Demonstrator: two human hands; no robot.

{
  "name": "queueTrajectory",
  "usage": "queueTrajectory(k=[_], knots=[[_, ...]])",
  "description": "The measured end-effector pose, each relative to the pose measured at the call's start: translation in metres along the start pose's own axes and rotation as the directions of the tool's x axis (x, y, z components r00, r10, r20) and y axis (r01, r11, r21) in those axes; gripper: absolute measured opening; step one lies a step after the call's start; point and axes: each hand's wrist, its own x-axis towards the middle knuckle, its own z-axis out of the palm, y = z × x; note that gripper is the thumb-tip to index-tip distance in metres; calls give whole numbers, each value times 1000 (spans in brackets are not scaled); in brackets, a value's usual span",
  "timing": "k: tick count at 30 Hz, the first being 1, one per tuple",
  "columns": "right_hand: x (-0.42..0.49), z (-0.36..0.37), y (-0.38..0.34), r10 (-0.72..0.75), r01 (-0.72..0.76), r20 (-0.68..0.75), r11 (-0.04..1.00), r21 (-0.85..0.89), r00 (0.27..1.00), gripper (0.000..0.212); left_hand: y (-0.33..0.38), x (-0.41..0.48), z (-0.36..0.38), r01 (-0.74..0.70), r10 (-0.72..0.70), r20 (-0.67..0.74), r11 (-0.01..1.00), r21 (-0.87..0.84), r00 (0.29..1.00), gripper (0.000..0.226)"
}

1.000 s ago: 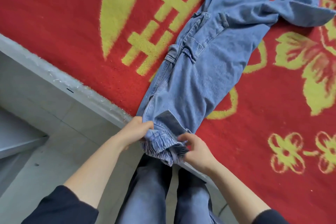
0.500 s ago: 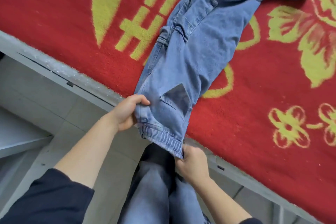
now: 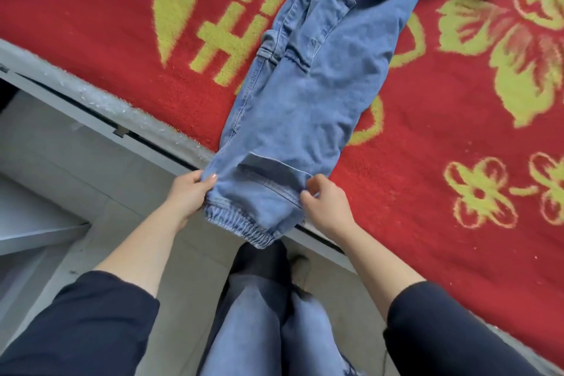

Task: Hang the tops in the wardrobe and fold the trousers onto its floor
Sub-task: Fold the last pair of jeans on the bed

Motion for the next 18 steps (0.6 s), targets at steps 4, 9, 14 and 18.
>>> queueTrajectory(k=[4,9,14,18], knots=[[25,-13,-15,-75,75,2,995,-67,997,24,12,1,8,-38,72,-113,958,284,991,25],[74,-33,-45,-174,169,-29,978,-125,984,30,50,21,26,-178,216,-114,946,271,970,24],[141,-34,-98,-195,180,-86,970,-162,977,28,86,41,33,-274,309,-77,916,294,948,29],[189,-25,-136,-6,-34,-146,962,-270,989,38,108,53,19,-346,242,325,882,319,914,16]])
